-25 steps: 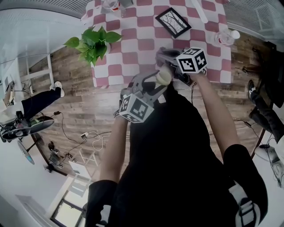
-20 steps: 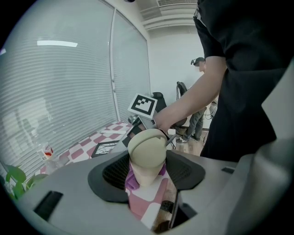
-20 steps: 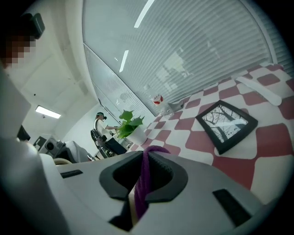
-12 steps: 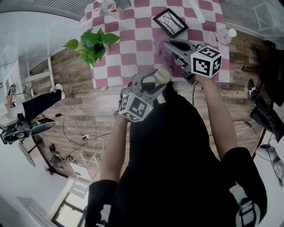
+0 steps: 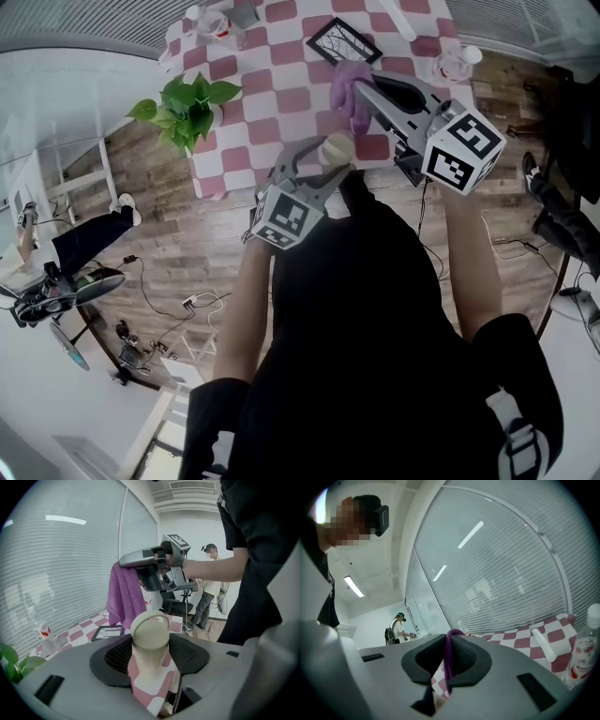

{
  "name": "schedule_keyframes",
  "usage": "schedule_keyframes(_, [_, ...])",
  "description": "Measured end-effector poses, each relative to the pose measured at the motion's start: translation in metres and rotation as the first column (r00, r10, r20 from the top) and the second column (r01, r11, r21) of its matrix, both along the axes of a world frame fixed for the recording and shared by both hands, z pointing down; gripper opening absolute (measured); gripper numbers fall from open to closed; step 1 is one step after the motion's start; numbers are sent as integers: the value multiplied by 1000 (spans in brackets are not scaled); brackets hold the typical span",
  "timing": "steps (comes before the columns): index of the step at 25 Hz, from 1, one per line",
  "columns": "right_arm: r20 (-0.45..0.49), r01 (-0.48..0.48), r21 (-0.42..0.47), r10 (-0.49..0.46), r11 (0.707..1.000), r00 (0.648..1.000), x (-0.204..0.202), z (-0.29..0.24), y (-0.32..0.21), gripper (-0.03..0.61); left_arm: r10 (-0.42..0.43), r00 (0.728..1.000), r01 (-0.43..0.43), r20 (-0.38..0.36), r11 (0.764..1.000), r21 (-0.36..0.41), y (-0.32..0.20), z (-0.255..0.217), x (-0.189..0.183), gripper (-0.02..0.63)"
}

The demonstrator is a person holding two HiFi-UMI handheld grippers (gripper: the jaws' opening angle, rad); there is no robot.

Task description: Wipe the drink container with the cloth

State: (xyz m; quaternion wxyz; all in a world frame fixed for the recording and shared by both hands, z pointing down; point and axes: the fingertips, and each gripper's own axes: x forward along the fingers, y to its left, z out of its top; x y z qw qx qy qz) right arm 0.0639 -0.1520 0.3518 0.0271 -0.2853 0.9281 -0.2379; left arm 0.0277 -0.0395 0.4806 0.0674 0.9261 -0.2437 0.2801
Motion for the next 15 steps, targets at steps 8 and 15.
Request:
schedule_keyframes(8, [-32,-163,10,163,987,986,23,-15,21,48,23,998,-22,-63,1000,9,-11,-2,6,265])
schedule_keyframes(15, [-96,-319,17,319,948,943,36,-14,47,48,130,991,-130,-15,991,21,-10,9,4,267])
